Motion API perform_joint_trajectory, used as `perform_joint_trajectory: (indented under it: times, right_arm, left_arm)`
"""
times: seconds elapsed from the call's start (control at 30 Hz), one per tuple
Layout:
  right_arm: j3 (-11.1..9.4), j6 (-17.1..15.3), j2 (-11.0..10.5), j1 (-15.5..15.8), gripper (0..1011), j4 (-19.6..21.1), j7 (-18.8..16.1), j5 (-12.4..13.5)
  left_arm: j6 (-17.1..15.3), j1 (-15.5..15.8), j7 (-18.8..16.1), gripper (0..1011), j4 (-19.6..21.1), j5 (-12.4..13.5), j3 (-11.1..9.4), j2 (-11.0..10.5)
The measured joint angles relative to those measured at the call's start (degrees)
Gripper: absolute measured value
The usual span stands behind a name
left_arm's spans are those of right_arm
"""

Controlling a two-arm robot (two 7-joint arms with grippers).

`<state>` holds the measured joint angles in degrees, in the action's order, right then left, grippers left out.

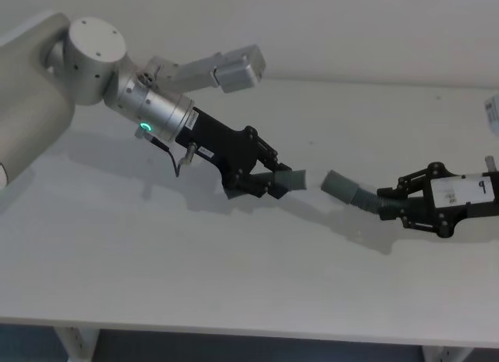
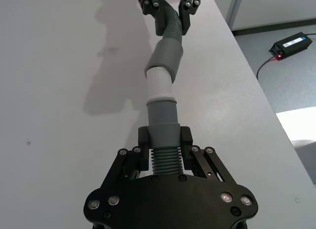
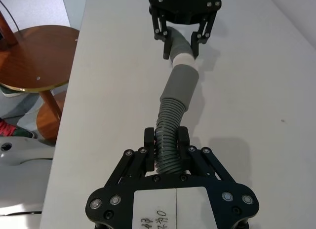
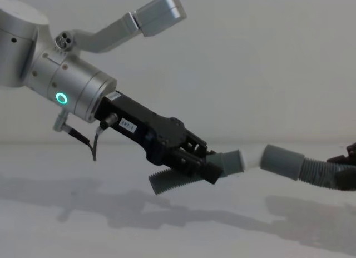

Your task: Use both hands to pick up one end of the pipe from the table, align the ends, and insert them.

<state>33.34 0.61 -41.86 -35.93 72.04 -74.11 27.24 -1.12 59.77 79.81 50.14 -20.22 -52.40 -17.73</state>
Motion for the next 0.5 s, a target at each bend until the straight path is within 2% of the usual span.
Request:
perform_joint_trajectory:
  times: [0.5]
  right_arm:
    - [0.9, -0.1, 0.2, -1.1, 263, -1.0, -0.8, 0.7]
  left_arm:
    - [0.9, 0.7, 1.1, 358, -2.4, -0.4, -1.1, 0.9]
